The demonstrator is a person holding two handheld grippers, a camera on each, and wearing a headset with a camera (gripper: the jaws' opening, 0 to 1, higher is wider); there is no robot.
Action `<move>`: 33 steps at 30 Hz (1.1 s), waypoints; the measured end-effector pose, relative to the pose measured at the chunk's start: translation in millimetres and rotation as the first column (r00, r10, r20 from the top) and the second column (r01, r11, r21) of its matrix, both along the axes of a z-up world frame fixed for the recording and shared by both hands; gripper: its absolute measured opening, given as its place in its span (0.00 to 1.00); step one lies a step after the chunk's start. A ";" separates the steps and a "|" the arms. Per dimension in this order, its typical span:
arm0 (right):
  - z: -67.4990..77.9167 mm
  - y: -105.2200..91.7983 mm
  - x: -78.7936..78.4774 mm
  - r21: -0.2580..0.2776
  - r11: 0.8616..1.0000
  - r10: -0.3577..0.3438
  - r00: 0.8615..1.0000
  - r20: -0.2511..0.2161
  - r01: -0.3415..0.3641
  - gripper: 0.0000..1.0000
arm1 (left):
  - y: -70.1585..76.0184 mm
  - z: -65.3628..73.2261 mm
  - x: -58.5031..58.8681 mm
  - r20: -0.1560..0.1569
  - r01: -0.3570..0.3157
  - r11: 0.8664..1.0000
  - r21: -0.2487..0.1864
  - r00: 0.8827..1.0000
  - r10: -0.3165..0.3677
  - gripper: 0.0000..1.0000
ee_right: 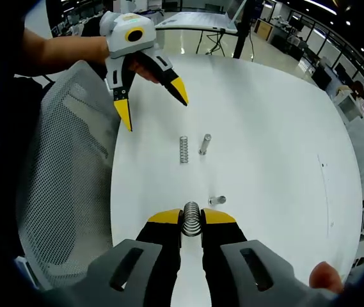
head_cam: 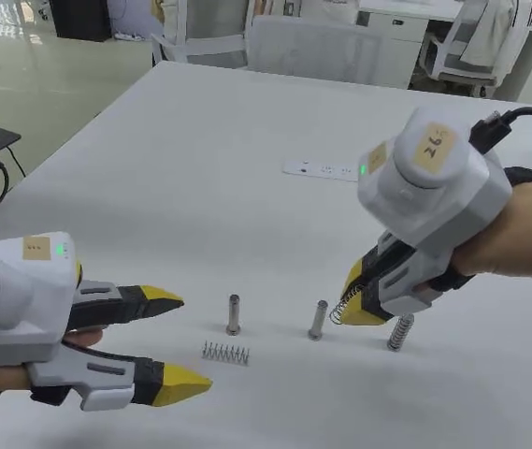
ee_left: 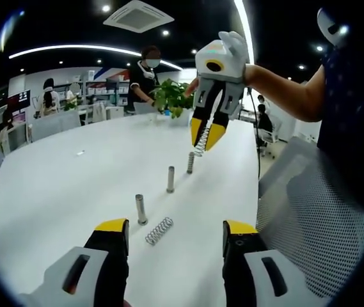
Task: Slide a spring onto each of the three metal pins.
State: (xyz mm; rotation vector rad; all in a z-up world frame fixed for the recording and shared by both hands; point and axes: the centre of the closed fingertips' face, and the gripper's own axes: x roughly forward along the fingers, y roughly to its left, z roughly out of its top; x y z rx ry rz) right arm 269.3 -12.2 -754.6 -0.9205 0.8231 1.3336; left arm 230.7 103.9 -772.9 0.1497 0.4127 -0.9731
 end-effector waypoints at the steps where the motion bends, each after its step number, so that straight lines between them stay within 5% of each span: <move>1: -0.2 -0.3 0.9 -0.005 1.000 0.001 1.000 0.001 -0.001 0.09 | 0.5 -0.3 -0.5 -0.001 -0.004 1.000 -0.002 1.000 0.004 0.55; 23: -6.7 5.4 28.6 -0.096 0.995 0.040 0.999 0.026 -0.037 0.09 | -4.5 -3.6 -2.5 -0.003 -0.021 1.000 -0.016 1.000 0.021 0.59; 33: -20.4 9.5 41.2 -0.134 0.990 0.056 0.998 0.018 -0.054 0.09 | -3.2 -3.5 -2.2 0.000 -0.023 1.000 -0.016 1.000 0.023 0.59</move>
